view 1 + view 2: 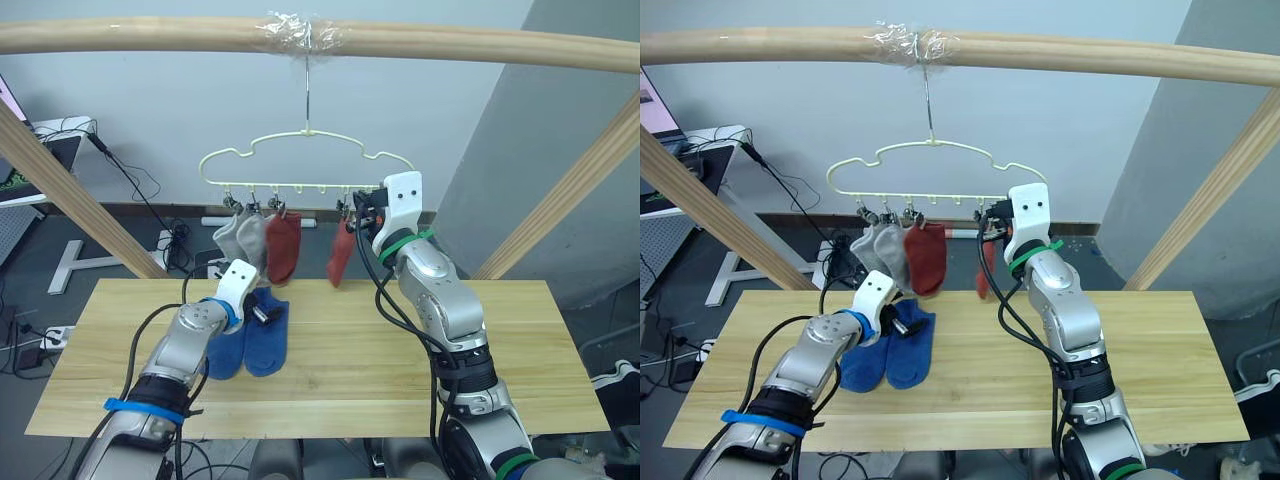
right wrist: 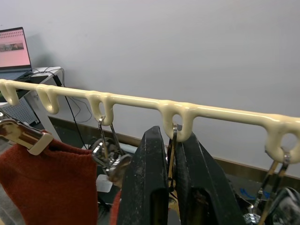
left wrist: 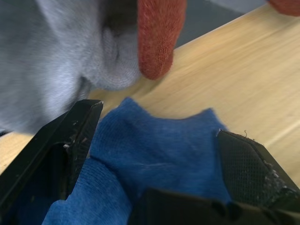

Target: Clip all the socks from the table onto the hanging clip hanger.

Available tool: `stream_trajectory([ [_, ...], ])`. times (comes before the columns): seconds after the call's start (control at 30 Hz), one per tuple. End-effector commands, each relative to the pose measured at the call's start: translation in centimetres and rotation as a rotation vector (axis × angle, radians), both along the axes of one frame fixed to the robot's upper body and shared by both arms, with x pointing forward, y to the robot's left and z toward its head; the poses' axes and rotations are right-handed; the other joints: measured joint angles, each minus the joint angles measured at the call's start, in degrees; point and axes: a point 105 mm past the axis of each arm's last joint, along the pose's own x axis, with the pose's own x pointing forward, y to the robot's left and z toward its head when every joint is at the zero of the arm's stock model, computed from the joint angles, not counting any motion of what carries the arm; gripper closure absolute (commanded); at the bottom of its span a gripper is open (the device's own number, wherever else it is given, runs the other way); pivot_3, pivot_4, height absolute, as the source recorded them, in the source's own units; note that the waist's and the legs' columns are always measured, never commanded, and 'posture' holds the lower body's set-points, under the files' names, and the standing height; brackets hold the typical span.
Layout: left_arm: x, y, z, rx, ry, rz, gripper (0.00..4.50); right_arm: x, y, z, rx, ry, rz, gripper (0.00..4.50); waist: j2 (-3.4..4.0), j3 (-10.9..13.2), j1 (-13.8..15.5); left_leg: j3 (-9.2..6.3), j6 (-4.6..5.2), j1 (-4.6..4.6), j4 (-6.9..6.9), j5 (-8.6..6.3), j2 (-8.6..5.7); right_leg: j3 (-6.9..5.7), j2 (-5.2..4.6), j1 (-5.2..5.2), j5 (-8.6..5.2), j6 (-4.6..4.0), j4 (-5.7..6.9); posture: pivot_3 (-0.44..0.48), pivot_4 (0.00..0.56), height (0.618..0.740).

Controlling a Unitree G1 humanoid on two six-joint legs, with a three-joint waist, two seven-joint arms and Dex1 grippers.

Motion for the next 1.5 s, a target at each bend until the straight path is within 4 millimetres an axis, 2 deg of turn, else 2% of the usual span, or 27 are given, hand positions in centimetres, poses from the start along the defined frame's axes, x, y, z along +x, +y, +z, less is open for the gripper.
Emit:
stream_trajectory([
  [0.03,-0.4,-0.8,-1.2,-0.010,0.089,-0.037,0.19,-0.6,0.4,1.5,0.019,-0.053,0.016,4.50,-0.01,0.0,0.1,0.00,0.00,-0.06,0.01,0.00,0.00,0.00,0.00,-0.06,0.00,0.00,0.00,-0.003,0.216,0.694],
  [0.17,-1.0,-0.6,-1.9,-0.003,0.132,-0.059,1.19,-0.6,0.5,1.7,0.023,-0.057,0.013,4.50,-0.01,0.0,0.0,0.00,0.00,-0.12,0.02,0.00,0.00,-0.01,0.00,-0.12,0.02,-0.03,0.01,-0.015,0.217,0.694],
  [0.43,-1.9,-1.4,-1.8,-0.046,0.134,-0.100,3.78,-0.5,0.6,1.8,0.028,-0.058,0.006,4.50,0.00,0.0,-0.5,-0.02,0.00,-0.11,0.03,0.01,0.01,0.00,0.00,-0.13,0.02,-0.03,0.07,-0.019,0.218,0.694],
  [0.5,-2.0,-1.7,-1.4,-0.078,0.122,-0.107,4.33,-0.5,0.6,1.7,0.029,-0.057,0.005,4.50,0.00,0.0,-0.7,-0.01,0.00,-0.11,0.03,0.01,0.01,0.00,-0.01,-0.13,0.02,-0.03,0.06,-0.018,0.219,0.694],
  [0.53,-2.1,-2.1,-1.0,-0.108,0.111,-0.118,4.43,-0.5,0.6,1.7,0.030,-0.057,0.003,4.50,0.00,0.0,-0.7,-0.01,0.00,-0.11,0.03,0.01,0.01,0.00,-0.01,-0.13,0.02,-0.03,0.06,-0.018,0.219,0.694],
  [0.77,-2.9,-5.4,2.2,-0.332,0.048,-0.223,4.43,-0.5,0.4,1.8,0.032,-0.059,-0.003,4.50,-0.02,0.0,-0.7,-0.02,-0.02,-0.46,0.09,0.01,0.01,-0.01,-0.02,-0.48,0.03,-0.04,0.11,-0.022,0.218,0.694],
  [0.9,-3.2,-10.1,6.5,-0.580,-0.031,-0.340,4.43,-0.4,0.3,1.9,0.035,-0.060,-0.006,4.50,-0.02,0.0,-0.7,-0.01,-0.02,-0.48,0.10,0.01,-0.01,0.00,-0.04,-0.48,0.03,-0.04,0.11,-0.025,0.215,0.694],
  [1.07,-2.5,-13.8,9.3,-0.710,-0.083,-0.366,4.43,-0.4,0.0,1.9,0.037,-0.058,-0.012,4.50,-0.02,0.0,-0.8,-0.01,-0.02,-0.48,0.14,0.01,-0.03,0.01,-0.04,-0.46,0.04,-0.02,0.11,-0.030,0.213,0.694],
  [1.23,-0.7,-15.3,10.5,-0.726,-0.169,-0.324,4.43,-0.4,-0.1,2.0,0.038,-0.057,-0.013,4.50,-0.02,0.0,-1.0,-0.03,-0.01,-0.46,0.11,0.02,-0.01,0.01,-0.01,-0.47,0.04,-0.02,0.11,-0.030,0.213,0.694],
  [1.3,0.3,-15.5,10.8,-0.724,-0.209,-0.290,4.43,-0.5,-0.2,1.9,0.040,-0.053,-0.016,4.50,-0.02,0.0,-1.0,-0.01,-0.01,-0.46,0.12,0.02,-0.02,0.03,-0.01,-0.47,0.05,-0.02,0.11,-0.030,0.213,0.694],
  [1.5,1.5,-15.7,11.9,-0.739,-0.274,-0.262,4.43,-0.5,-0.4,1.8,0.048,-0.039,-0.022,4.50,-0.03,0.0,-1.0,-0.01,-0.02,-0.48,0.11,0.02,-0.02,0.03,-0.01,-0.47,0.05,-0.02,0.09,-0.053,0.216,0.694],
])
